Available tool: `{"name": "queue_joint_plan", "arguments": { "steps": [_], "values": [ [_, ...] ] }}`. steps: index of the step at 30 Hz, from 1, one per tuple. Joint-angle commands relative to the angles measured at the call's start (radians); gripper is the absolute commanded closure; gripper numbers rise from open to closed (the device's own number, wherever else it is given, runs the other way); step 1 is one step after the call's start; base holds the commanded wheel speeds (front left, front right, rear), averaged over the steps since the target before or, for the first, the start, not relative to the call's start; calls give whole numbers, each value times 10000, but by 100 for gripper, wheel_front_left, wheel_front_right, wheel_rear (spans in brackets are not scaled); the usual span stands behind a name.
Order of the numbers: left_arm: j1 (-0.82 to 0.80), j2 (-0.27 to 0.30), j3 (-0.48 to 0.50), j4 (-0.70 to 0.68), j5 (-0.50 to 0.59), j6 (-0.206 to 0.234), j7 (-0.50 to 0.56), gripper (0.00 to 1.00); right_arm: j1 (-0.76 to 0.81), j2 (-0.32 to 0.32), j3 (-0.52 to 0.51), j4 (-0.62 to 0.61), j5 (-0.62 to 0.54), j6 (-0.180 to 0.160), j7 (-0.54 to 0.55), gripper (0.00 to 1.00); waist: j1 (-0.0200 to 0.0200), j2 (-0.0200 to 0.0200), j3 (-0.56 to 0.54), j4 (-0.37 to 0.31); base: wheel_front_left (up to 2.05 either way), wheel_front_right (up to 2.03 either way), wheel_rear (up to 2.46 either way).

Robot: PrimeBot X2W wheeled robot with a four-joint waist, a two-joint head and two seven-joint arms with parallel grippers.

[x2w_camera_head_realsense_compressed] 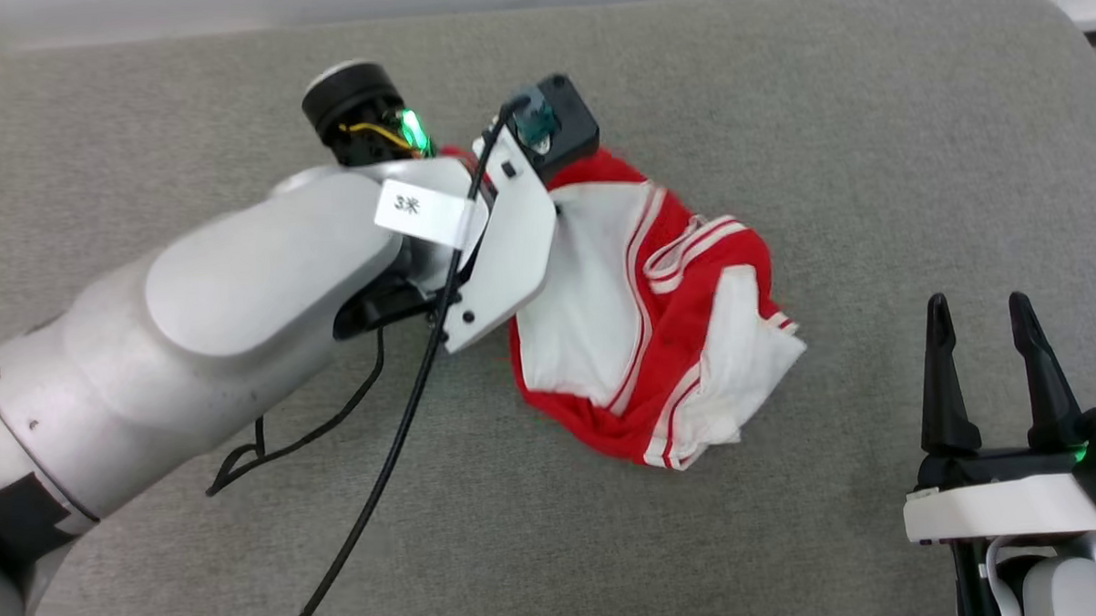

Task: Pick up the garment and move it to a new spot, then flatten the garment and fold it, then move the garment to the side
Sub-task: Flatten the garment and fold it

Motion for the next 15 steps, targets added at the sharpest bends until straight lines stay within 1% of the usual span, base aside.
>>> {"name": "queue_joint_plan", "arguments": {
  "steps": [1, 5, 9, 12, 15],
  "values": [
    [-174, -12, 65, 4, -83, 26, -336, 100, 148, 19, -27, 17, -77, -10, -20, 0, 0, 0, -313, 279, 0, 0, 0],
    [-341, 175, 188, -64, -210, 26, -1352, 100, 389, 15, -92, 24, -198, -10, -20, 0, 0, 0, -721, 627, 0, 0, 0],
    [19, 610, 437, -166, -340, 87, -2036, 100, 619, 19, -145, 0, -295, -10, -20, 0, 0, 0, -1051, 1009, 0, 0, 0],
    [407, 1105, 562, -377, -420, 341, -2376, 100, 761, 17, -176, -14, -314, -11, -20, 0, 0, 0, -1213, 1300, 0, 0, 0],
    [1027, 1749, 743, -735, -654, 756, -2692, 100, 847, 17, -192, -4, -320, -11, -20, 0, 0, 0, -1325, 1563, 0, 0, 0]
  ]
}}
